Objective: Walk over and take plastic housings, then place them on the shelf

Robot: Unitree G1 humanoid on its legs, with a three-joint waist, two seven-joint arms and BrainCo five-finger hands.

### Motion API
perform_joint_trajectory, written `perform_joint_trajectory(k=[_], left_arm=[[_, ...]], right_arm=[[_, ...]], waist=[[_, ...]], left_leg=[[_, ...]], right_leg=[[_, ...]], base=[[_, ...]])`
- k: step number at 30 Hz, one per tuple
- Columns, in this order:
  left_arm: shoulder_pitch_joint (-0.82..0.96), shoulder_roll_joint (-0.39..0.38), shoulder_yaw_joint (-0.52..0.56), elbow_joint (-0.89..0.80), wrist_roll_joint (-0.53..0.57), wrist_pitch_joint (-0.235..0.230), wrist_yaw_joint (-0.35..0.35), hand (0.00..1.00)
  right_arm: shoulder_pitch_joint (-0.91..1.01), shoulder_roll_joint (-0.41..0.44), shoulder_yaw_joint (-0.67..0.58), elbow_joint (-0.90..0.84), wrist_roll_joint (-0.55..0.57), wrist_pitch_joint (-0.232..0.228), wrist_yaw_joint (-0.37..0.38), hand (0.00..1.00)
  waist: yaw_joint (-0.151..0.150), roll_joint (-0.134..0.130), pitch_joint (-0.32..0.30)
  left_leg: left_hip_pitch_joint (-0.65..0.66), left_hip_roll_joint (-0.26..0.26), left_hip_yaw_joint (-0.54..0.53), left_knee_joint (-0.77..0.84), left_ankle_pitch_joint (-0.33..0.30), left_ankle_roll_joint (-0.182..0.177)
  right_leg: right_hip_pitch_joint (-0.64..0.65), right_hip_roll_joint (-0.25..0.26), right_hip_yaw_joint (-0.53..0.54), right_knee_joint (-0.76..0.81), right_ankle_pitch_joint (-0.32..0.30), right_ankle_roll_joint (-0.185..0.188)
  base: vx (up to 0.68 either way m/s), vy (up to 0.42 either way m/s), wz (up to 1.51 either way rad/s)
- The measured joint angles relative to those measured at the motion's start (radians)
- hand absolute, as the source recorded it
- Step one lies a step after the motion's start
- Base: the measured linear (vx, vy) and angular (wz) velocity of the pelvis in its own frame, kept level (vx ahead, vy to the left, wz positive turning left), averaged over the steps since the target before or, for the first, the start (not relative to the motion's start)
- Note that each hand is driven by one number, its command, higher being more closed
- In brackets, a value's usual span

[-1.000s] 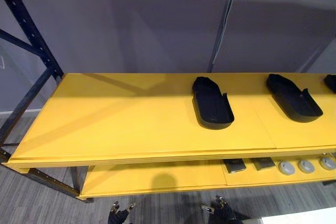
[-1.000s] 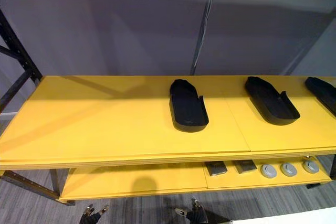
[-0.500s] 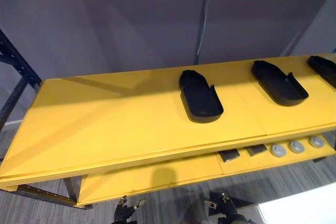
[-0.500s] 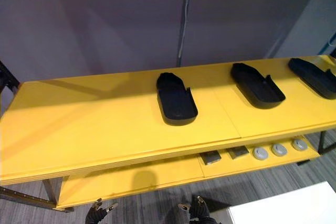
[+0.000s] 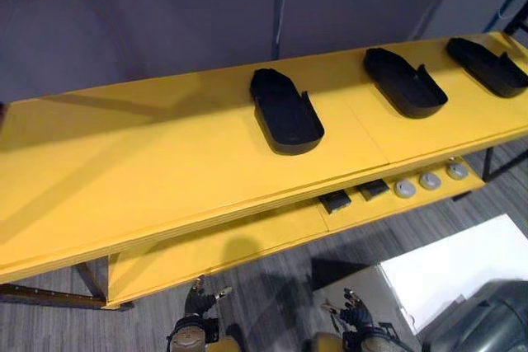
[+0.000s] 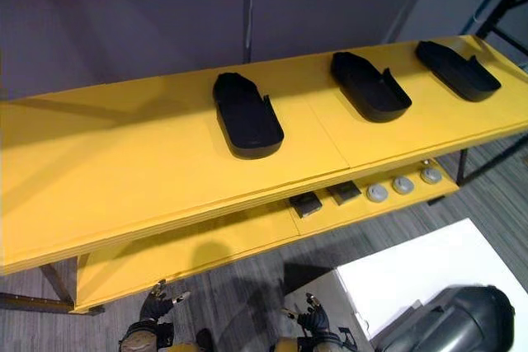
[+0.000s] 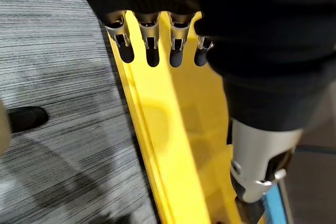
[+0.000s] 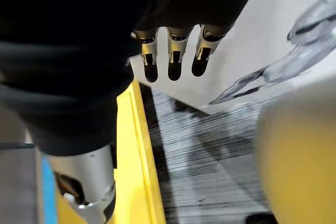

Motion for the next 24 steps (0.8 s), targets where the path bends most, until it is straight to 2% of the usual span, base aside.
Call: perform_joint_trajectory(k=[1, 2, 4, 6, 8, 11, 13, 14, 15, 16, 18, 19, 21, 22, 23, 24], left_arm=[[-0.027, 0.014, 0.028, -0.006, 0.007, -0.002, 0.004, 0.0], [-0.034, 0.027, 0.038, -0.007, 0.008, 0.004, 0.009, 0.0], [-0.033, 0.04, 0.034, -0.006, 0.008, 0.005, 0.008, 0.0], [-0.032, 0.039, 0.031, 0.001, 0.008, 0.005, 0.008, 0.0], [-0.032, 0.035, -0.003, 0.008, 0.009, 0.003, 0.007, 0.0], [-0.029, 0.024, -0.006, 0.041, 0.029, 0.005, 0.005, 0.0], [-0.028, 0.023, -0.005, 0.05, 0.031, 0.005, 0.005, 0.0], [-0.025, 0.022, -0.003, 0.054, 0.031, 0.007, 0.005, 0.0], [-0.025, 0.015, 0.001, 0.059, 0.031, 0.008, 0.005, 0.0], [-0.027, 0.005, 0.018, 0.066, 0.029, 0.013, 0.006, 0.0], [-0.023, 0.013, 0.017, 0.074, 0.028, 0.013, 0.007, 0.0], [-0.021, 0.022, 0.017, 0.075, 0.027, 0.013, 0.007, 0.0], [-0.028, 0.033, 0.015, 0.088, 0.026, 0.014, 0.007, 0.0], [-0.036, 0.031, 0.011, 0.096, 0.026, 0.017, 0.006, 0.0], [-0.038, 0.024, -0.003, 0.096, 0.026, 0.017, 0.005, 0.0], [-0.039, 0.018, -0.008, 0.095, 0.026, 0.015, 0.004, 0.0]], right_arm=[[-0.065, 0.002, 0.002, 0.034, -0.008, 0.002, -0.004, 0.0], [-0.104, 0.004, 0.012, 0.05, -0.015, 0.001, -0.006, 0.0], [-0.15, 0.008, 0.03, 0.062, -0.019, -0.001, -0.005, 0.0], [-0.146, 0.014, 0.03, 0.056, -0.037, -0.004, -0.006, 0.0], [-0.11, 0.013, 0.028, 0.06, -0.055, -0.003, -0.006, 0.0], [-0.073, 0.007, 0.019, 0.063, -0.058, -0.001, -0.011, 0.0], [-0.065, 0.001, 0.009, 0.065, -0.058, 0.0, -0.015, 0.0], [-0.066, -0.003, 0.007, 0.066, -0.058, 0.0, -0.017, 0.0], [-0.07, -0.005, 0.007, 0.066, -0.058, 0.0, -0.019, 0.0], [-0.087, -0.008, 0.008, 0.066, -0.058, 0.0, -0.02, 0.0], [-0.096, -0.001, 0.024, 0.075, -0.058, 0.0, -0.02, 0.0], [-0.107, 0.001, 0.042, 0.078, -0.058, 0.0, -0.019, 0.0], [-0.111, 0.001, 0.053, 0.078, -0.058, -0.001, -0.02, 0.0], [-0.102, -0.011, 0.049, 0.078, -0.058, 0.0, -0.021, 0.0], [-0.08, -0.015, 0.048, 0.078, -0.058, 0.0, -0.022, 0.0], [-0.055, -0.022, 0.049, 0.077, -0.058, 0.0, -0.022, 0.0]], waist=[[0.003, -0.027, 0.013], [0.007, -0.044, 0.014], [0.019, -0.049, 0.016], [0.013, -0.032, 0.011], [-0.002, -0.001, -0.004], [-0.006, 0.012, -0.011], [-0.029, 0.016, -0.012], [-0.037, 0.022, -0.015], [-0.036, 0.036, -0.016], [-0.037, 0.054, -0.005], [-0.024, 0.07, -0.004], [-0.023, 0.066, -0.006], [-0.028, 0.064, -0.006], [-0.05, 0.082, 0.006], [-0.062, 0.085, 0.009], [-0.062, 0.089, 0.006]], left_leg=[[-0.025, -0.001, 0.053, -0.01, 0.034, 0.025], [-0.039, -0.002, 0.082, -0.013, 0.035, 0.027], [-0.036, 0.0, 0.158, -0.013, 0.035, 0.027], [-0.019, 0.002, 0.202, -0.012, 0.034, 0.027], [-0.007, 0.029, 0.233, -0.013, 0.035, 0.022], [0.015, 0.059, 0.287, -0.022, 0.038, 0.014], [0.017, 0.077, 0.327, -0.022, 0.038, 0.012], [0.017, 0.096, 0.376, -0.022, 0.038, 0.012], [0.019, 0.116, 0.429, -0.027, 0.038, 0.011], [0.048, 0.135, 0.488, -0.033, 0.04, 0.015], [0.097, 0.161, 0.602, -0.039, 0.035, 0.009], [0.124, 0.176, 0.67, -0.033, 0.033, 0.002], [0.144, 0.2, 0.749, -0.006, 0.026, -0.01], [0.151, 0.23, 0.761, 0.032, 0.019, -0.025], [0.156, 0.25, 0.759, 0.059, 0.019, -0.031], [0.164, 0.282, 0.756, 0.094, 0.021, -0.034]], right_leg=[[-0.031, -0.019, -0.016, 0.154, -0.063, -0.025], [-0.018, -0.037, -0.038, 0.159, -0.078, -0.021], [0.043, -0.058, -0.064, 0.021, -0.056, -0.036], [0.078, -0.061, -0.063, -0.061, -0.04, -0.039], [0.077, -0.04, -0.057, -0.095, -0.003, -0.052], [0.077, -0.017, -0.068, -0.14, 0.06, -0.063], [0.072, -0.009, -0.112, -0.18, 0.104, -0.079], [0.063, -0.002, -0.175, -0.216, 0.147, -0.1], [0.064, 0.003, -0.269, -0.227, 0.152, -0.14], [0.051, -0.038, -0.46, -0.137, 0.117, -0.161], [0.053, -0.098, -0.65, -0.034, 0.107, -0.146], [0.06, -0.118, -0.72, 0.009, 0.107, -0.146], [0.061, -0.12, -0.743, 0.013, 0.076, -0.134], [0.064, -0.099, -0.726, 0.002, 0.084, -0.141], [0.077, -0.076, -0.71, -0.015, 0.086, -0.147], [0.094, -0.047, -0.692, -0.04, 0.088, -0.15]], base=[[0.01, 0.112, -0.96], [0.02, 0.0, -0.9], [0.0, -0.09, -1.12], [-0.06, -0.108, -0.88], [-0.11, -0.106, -0.59], [-0.09, -0.06, -0.7], [-0.15, -0.069, -0.82], [-0.18, -0.104, -1.05], [-0.15, -0.117, -1.52], [-0.1, -0.097, -1.46], [-0.09, -0.076, -1.8], [-0.12, -0.118, -1.78], [-0.13, -0.198, -1.39], [-0.13, -0.254, -0.93], [-0.08, -0.208, -0.53], [-0.04, -0.219, -0.6]])
